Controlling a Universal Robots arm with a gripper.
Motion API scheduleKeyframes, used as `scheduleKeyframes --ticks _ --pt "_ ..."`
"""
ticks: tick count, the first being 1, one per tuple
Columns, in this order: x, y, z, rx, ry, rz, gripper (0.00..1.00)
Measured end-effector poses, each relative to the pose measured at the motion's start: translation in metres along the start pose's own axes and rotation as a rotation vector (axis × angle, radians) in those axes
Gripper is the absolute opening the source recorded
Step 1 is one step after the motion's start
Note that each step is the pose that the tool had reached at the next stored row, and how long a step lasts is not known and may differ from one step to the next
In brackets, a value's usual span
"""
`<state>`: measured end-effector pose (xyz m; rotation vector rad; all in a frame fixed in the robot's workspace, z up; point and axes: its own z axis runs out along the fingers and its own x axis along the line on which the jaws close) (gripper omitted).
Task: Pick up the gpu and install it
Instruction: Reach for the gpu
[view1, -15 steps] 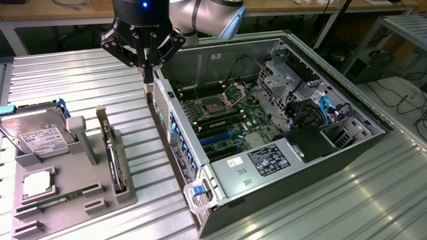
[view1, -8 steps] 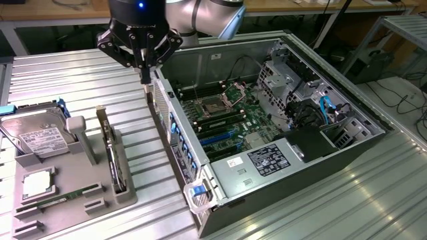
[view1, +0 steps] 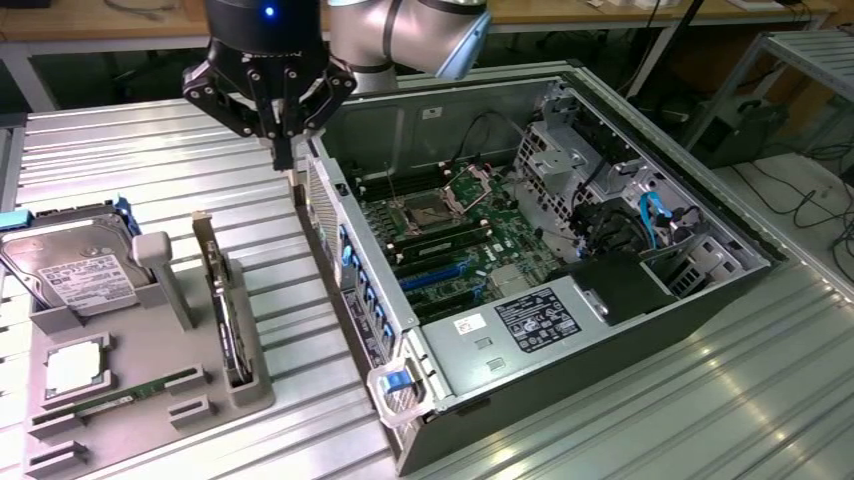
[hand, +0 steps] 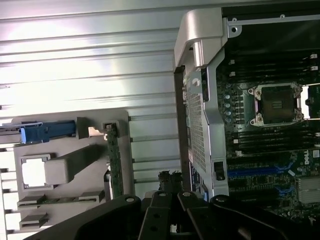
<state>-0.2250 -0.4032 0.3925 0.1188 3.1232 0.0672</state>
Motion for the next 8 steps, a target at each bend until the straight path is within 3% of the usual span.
scheduleKeyframes --ticks 8 --pt "0.007 -0.0013 0.0 0.0 0.0006 0.0 0.11"
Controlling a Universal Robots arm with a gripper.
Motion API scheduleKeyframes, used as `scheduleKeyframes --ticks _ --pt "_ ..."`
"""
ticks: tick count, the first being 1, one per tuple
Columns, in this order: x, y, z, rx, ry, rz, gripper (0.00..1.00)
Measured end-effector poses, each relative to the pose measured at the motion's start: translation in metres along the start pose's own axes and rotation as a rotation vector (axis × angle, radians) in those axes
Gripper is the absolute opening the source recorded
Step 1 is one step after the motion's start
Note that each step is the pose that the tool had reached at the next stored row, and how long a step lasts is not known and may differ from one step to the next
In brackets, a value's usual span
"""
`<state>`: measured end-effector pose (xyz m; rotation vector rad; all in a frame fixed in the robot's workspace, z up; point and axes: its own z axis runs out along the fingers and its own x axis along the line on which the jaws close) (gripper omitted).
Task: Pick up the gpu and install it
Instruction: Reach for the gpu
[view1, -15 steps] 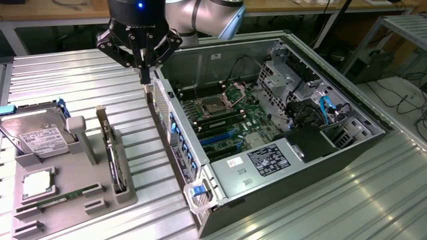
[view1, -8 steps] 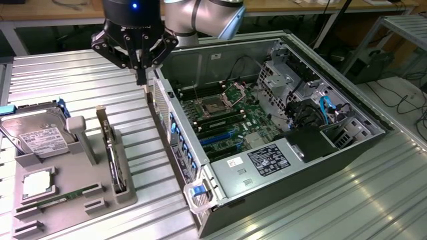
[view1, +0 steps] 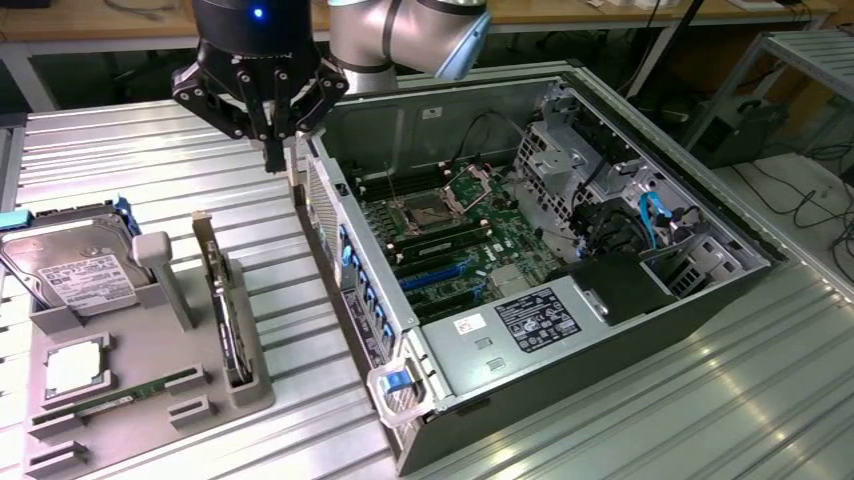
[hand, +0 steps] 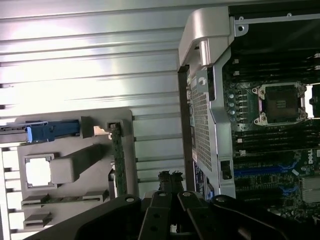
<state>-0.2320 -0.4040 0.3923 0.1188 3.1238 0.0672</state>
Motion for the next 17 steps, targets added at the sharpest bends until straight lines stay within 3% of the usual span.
scheduleKeyframes --ticks 17 --pt "0.015 -0.003 0.0001 0.0001 0.0014 0.0 0.11"
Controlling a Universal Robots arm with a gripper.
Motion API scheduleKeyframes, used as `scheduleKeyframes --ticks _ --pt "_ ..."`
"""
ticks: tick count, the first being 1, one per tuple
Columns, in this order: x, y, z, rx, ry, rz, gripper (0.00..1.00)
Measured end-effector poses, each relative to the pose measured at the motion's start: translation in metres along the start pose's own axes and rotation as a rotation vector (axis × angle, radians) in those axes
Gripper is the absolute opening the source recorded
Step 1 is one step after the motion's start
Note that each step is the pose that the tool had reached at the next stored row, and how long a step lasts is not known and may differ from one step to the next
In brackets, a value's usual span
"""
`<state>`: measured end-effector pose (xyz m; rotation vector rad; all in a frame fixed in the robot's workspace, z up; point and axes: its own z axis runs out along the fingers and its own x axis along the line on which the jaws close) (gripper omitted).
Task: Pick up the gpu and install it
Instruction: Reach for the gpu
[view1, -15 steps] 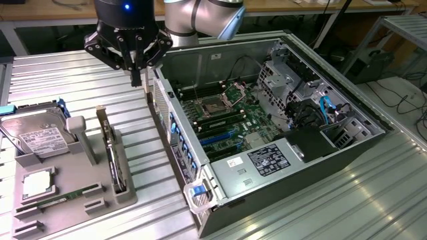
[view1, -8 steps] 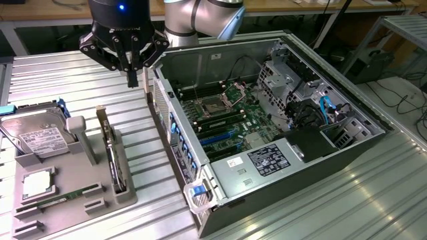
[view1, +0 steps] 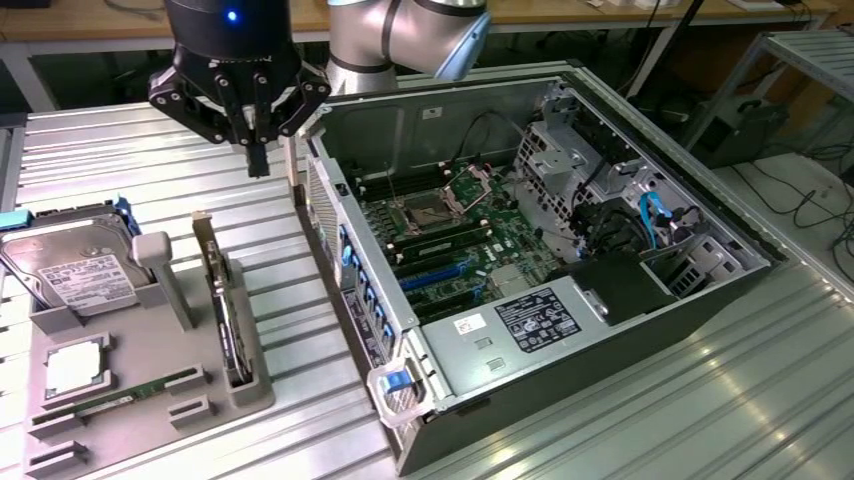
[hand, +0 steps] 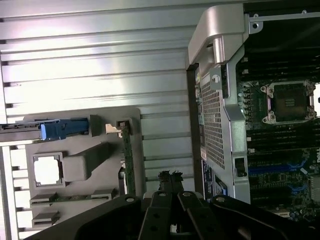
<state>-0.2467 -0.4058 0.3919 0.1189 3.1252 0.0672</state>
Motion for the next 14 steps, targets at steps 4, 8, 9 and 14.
scheduleKeyframes --ticks 4,8,9,14 --pt "0.003 -0.0019 0.0002 0.0 0.0 0.0 0.11" --pt "0.008 -0.0071 0.0004 -0.0001 0.0 -0.001 0.11" --pt "0.009 -0.0091 0.0004 0.0 0.0002 -0.002 0.11" --pt "0.012 -0.0158 0.0006 0.0 0.0003 -0.004 0.11"
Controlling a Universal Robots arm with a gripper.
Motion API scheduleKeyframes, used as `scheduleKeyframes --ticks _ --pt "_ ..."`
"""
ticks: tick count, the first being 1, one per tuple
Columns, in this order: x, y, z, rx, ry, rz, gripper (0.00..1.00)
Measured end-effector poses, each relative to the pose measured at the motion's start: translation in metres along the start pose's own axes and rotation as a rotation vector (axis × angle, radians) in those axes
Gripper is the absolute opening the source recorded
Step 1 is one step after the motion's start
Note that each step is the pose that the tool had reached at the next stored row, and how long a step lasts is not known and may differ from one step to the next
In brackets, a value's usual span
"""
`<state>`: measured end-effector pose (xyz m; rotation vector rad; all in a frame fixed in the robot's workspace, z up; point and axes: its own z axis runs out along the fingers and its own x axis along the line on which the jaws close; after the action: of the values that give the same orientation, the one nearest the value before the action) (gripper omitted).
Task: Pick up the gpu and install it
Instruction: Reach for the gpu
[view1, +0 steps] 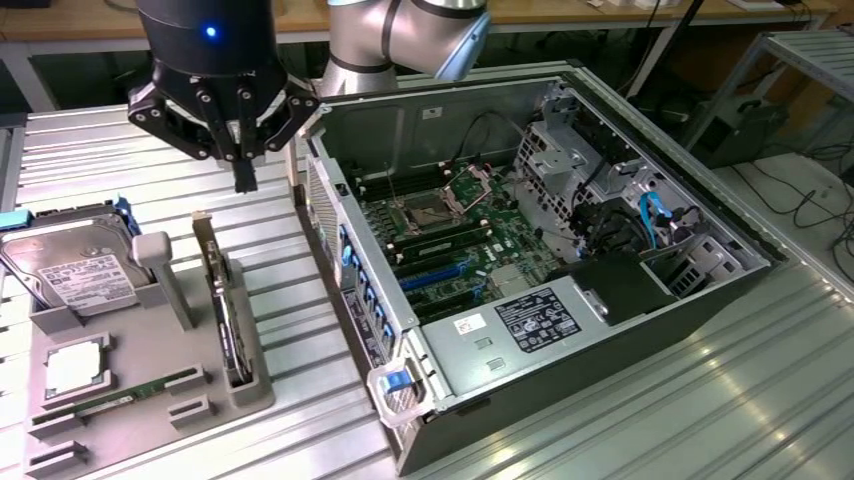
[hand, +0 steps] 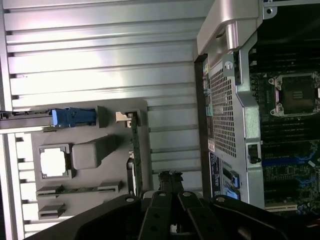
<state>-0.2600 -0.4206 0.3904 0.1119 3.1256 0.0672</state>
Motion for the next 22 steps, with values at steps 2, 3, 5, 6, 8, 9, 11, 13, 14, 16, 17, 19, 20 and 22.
scheduleKeyframes --ticks 2,3,5,6,8,9,11,13,14,16,17,19,20,22 --pt "0.001 -0.0022 0.0002 0.0 0.0 -0.001 0.11" --pt "0.002 -0.0032 0.0003 0.0 0.0 -0.001 0.11" --pt "0.003 -0.006 0.0005 0.0 0.0001 -0.002 0.11" --pt "0.004 -0.0069 0.0006 -0.0001 0.0001 -0.002 0.11" --pt "0.006 -0.0092 0.0009 -0.0001 0.0001 -0.002 0.11" --pt "0.007 -0.0099 0.0009 0.0 0.0001 -0.002 0.11" --pt "0.008 -0.0115 0.0011 0.0 0.0001 -0.003 0.11" --pt "0.009 -0.0128 0.0012 0.0 0.0001 -0.003 0.11" --pt "0.01 -0.0135 0.0013 0.0 0.0002 -0.003 0.11" --pt "0.011 -0.0147 0.0014 0.0 0.0001 -0.003 0.11" --pt "0.012 -0.0154 0.0015 -0.0001 0.0001 -0.003 0.11" --pt "0.013 -0.0169 0.0017 0.0 0.0001 -0.003 0.11" --pt "0.014 -0.0178 0.0018 -0.0001 0.0001 -0.003 0.11" --pt "0.015 -0.0196 0.0019 -0.0001 0.0001 -0.003 0.11"
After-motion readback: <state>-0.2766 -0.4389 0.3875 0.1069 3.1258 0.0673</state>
